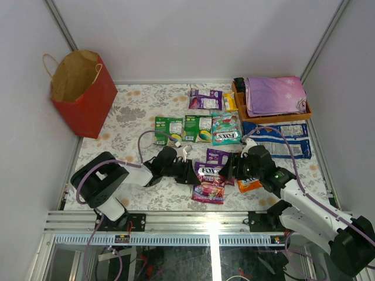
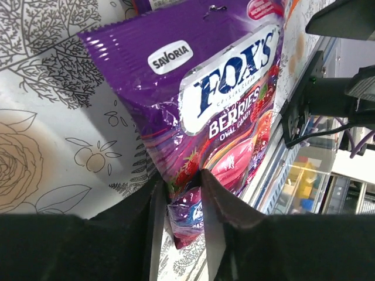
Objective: Take the snacks out of the paper bag
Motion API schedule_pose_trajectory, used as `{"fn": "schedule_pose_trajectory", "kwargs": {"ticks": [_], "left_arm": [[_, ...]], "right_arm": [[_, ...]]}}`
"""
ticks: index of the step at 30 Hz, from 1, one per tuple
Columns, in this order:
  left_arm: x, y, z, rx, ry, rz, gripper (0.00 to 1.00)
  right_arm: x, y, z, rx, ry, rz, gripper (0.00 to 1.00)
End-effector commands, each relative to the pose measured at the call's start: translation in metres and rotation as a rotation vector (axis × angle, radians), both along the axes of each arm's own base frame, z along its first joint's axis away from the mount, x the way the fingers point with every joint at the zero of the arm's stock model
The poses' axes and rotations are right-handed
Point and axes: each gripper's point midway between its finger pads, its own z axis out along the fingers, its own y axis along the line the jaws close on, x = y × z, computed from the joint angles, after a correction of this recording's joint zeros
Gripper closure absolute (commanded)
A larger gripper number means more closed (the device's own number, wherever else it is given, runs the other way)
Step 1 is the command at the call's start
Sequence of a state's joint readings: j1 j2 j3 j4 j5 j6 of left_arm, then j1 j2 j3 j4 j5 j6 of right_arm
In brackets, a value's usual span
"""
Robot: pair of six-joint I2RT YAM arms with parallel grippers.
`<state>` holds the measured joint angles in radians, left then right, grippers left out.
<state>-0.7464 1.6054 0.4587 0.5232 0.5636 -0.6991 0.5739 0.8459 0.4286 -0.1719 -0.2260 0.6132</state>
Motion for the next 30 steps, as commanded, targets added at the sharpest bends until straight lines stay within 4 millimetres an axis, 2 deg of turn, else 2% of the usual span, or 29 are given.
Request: {"fn": "schedule_pose_trajectory", "kwargs": {"ticks": [1, 6, 10, 14, 17, 24, 25, 26, 27, 30], "left_arm": [[0.000, -0.005, 0.006, -0.046, -0.040, -0.021, 0.82], [0.001, -0.005, 0.012, -0.046, -0.048, -0.027, 1.00], [0.007, -0.001, 0.026, -0.048, -0.074, -0.022, 1.00], [0.018, 0.007, 0.060, -0.101, -0.124, -0.006, 1.00], [0.039, 0.018, 0.095, -0.145, -0.191, 0.049, 1.00], [0.111, 0.043, 0.156, -0.266, -0.242, 0.161, 1.00], [0.128, 0.047, 0.167, -0.278, -0.259, 0.181, 1.00], [0.141, 0.053, 0.167, -0.275, -0.253, 0.198, 1.00], [0.160, 0.056, 0.181, -0.284, -0.275, 0.210, 1.00], [0.214, 0.077, 0.189, -0.247, -0.292, 0.270, 1.00]], "right_arm": [[0.011, 0.003, 0.022, 0.009, -0.068, 0.007, 0.30], [0.010, 0.003, 0.022, 0.007, -0.064, 0.014, 0.30], [0.009, 0.002, 0.025, 0.010, -0.068, 0.015, 0.30], [0.009, 0.001, 0.032, 0.010, -0.081, 0.016, 0.29], [0.009, 0.001, 0.038, 0.011, -0.092, 0.018, 0.29], [0.009, 0.006, 0.050, 0.032, -0.106, 0.040, 0.29], [0.009, 0.007, 0.053, 0.038, -0.108, 0.047, 0.29], [0.008, 0.008, 0.053, 0.040, -0.109, 0.052, 0.29], [0.007, 0.009, 0.055, 0.046, -0.110, 0.062, 0.28], [0.004, 0.012, 0.059, 0.058, -0.114, 0.091, 0.29]]}}
